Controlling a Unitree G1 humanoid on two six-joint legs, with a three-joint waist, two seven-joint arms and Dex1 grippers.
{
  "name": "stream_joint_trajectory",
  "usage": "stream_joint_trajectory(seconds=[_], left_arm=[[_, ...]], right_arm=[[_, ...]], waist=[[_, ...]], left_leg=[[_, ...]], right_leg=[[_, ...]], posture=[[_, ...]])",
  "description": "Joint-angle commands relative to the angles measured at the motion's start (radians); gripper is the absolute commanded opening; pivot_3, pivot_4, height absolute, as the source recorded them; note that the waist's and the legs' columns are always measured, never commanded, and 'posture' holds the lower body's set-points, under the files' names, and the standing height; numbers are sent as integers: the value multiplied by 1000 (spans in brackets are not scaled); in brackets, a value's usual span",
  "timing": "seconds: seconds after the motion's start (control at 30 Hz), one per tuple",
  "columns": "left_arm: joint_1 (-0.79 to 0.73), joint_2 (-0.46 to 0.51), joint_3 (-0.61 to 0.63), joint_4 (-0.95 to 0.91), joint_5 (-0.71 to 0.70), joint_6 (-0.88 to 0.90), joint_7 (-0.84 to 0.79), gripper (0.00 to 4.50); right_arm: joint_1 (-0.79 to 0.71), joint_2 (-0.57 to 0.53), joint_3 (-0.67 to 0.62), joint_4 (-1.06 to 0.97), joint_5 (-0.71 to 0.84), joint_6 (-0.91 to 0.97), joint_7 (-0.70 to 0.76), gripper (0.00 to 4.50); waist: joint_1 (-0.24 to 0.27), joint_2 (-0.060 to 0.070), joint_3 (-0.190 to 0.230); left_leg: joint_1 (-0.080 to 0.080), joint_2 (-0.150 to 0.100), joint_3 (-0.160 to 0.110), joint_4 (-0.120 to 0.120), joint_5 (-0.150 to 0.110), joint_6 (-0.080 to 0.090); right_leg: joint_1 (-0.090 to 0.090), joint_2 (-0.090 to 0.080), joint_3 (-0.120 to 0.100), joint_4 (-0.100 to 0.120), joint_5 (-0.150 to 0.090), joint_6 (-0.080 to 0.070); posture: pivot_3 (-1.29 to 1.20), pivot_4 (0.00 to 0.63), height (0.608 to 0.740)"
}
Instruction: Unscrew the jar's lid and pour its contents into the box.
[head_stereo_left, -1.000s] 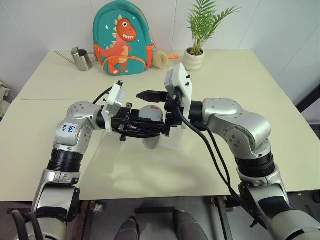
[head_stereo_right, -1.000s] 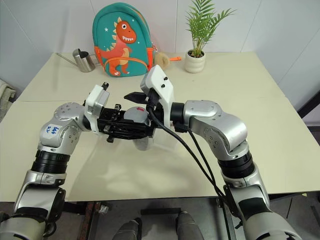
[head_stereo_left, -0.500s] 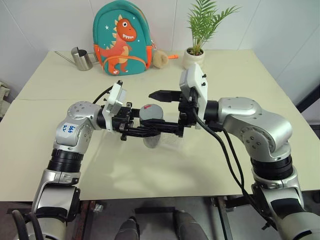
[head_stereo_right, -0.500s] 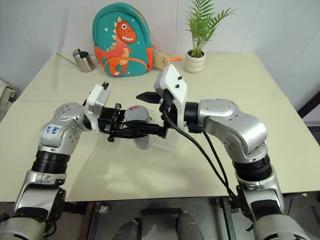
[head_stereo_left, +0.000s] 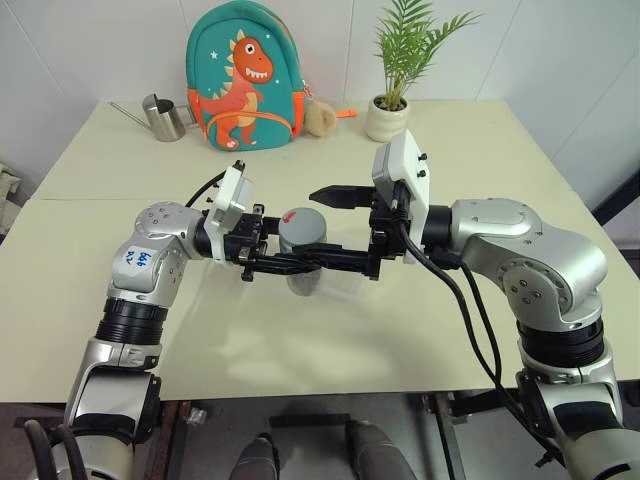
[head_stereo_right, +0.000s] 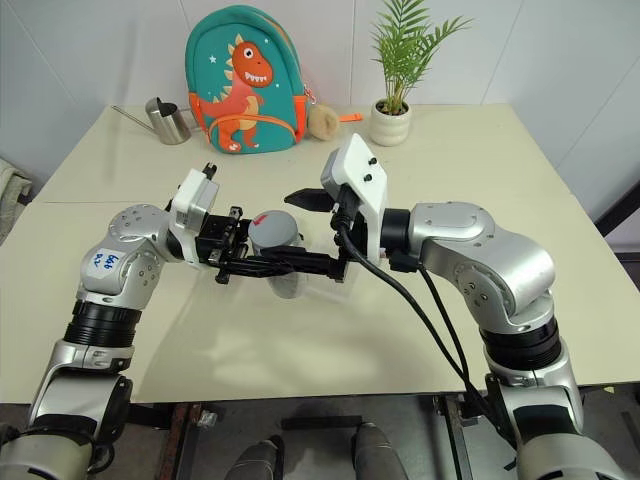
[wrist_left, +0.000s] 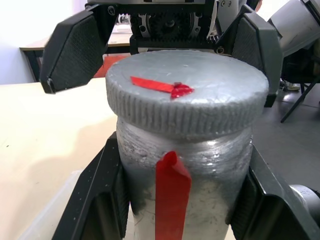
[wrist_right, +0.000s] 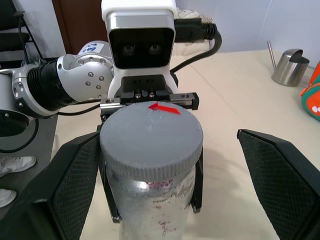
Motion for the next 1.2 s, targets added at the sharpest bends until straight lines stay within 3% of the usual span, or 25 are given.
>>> stream_joint_trajectory(seconds=[0.03, 0.8, 1.2], left_arm=[[-21, -1, 7, -15, -1, -20, -16, 2045], [-29, -7, 10, 18, 10, -26, -17, 2045], [-42, -25, 6, 40, 26, -53, -29, 2045]], right_arm=[[0, -17, -38, -32, 3, -7, -14, 4478], [7, -127, -91, -91, 72, 33, 4, 4478], [-53, 26, -50, -44, 81, 27, -84, 4478]], waist=[[0, 0, 0], [1, 0, 0], [1, 0, 0]], left_leg=[[0, 0, 0, 0, 0, 0], [0, 0, 0, 0, 0, 0], [0, 0, 0, 0, 0, 0]], right_leg=[[0, 0, 0, 0, 0, 0], [0, 0, 0, 0, 0, 0], [0, 0, 0, 0, 0, 0]], posture=[[0, 150, 740], [0, 150, 740], [0, 150, 740]])
